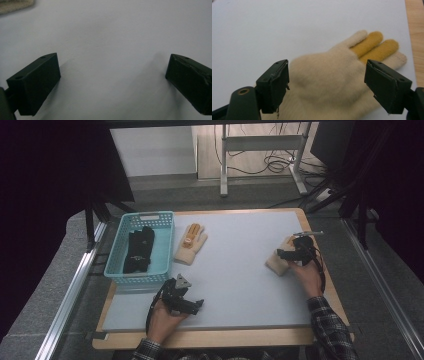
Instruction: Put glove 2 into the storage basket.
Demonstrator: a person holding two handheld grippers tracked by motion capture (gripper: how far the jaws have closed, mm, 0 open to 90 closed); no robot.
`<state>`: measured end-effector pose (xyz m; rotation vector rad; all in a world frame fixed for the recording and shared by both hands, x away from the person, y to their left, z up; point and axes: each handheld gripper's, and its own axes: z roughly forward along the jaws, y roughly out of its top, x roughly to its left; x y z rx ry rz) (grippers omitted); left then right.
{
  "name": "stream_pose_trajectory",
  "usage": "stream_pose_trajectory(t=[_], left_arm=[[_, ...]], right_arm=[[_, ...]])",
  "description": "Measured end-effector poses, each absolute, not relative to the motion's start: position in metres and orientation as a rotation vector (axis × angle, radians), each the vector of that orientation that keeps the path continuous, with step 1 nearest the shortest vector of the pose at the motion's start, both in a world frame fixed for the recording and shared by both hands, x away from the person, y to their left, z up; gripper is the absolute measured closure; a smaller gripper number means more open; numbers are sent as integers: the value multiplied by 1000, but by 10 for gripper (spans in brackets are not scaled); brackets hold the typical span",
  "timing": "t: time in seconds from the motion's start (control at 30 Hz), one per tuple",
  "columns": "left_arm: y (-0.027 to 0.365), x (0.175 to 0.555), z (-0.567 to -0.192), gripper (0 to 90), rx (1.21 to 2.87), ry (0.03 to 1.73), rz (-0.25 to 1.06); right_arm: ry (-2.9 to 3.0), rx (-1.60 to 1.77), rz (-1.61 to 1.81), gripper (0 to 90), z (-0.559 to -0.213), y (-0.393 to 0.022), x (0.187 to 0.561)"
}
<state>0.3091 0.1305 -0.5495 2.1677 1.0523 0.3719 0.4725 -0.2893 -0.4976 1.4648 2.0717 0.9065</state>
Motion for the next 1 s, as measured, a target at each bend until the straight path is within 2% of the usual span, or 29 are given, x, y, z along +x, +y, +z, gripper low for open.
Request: stream_pose_trajectory(t=[0.2,0.27,0.33,0.4,0.57,0.77,1.0], left_arm=[[131,309,-550,0,2167,1052,373],[130,309,-550,0,2167,1052,373],[130,309,-550,0,2167,1052,373],[130,309,-550,0,2168,1052,373],[131,309,-549,0,2168,1052,374],[131,309,-550,0,2167,1052,374],[131,309,-549,0,2168,1052,374]], right_arm=[[2081,1500,805,176,-512,-282,483],[2078,1503,800,203,-517,-281,485],[2079,1480,803,287,-518,-280,484],[2090,1459,804,428,-517,-280,482],[2097,1476,830,543,-513,-285,479],[2110,1394,882,546,-498,-286,465],[2213,1206,1013,531,-465,-258,431]])
